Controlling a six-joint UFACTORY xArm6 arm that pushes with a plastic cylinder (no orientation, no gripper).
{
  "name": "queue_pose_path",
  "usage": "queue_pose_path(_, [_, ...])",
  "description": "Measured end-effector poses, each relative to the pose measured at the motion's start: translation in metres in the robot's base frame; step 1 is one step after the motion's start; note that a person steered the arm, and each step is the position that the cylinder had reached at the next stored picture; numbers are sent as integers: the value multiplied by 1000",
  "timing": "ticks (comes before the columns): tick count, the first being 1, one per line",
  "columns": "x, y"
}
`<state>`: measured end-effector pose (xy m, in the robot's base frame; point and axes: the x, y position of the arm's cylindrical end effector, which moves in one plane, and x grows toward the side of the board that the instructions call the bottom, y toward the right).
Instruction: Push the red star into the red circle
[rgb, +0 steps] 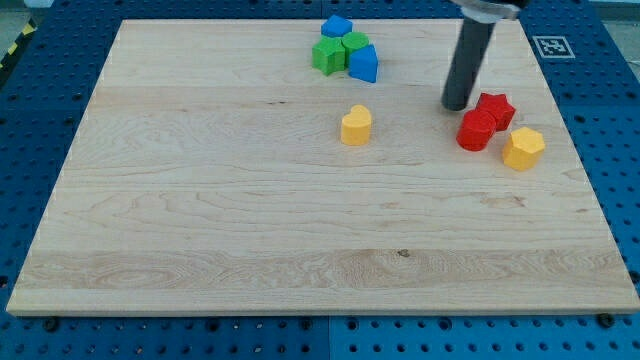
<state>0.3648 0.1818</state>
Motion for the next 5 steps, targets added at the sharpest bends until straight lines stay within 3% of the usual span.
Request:
queue_pose_path(3, [-2,111])
queue_pose_path(5, [32,114])
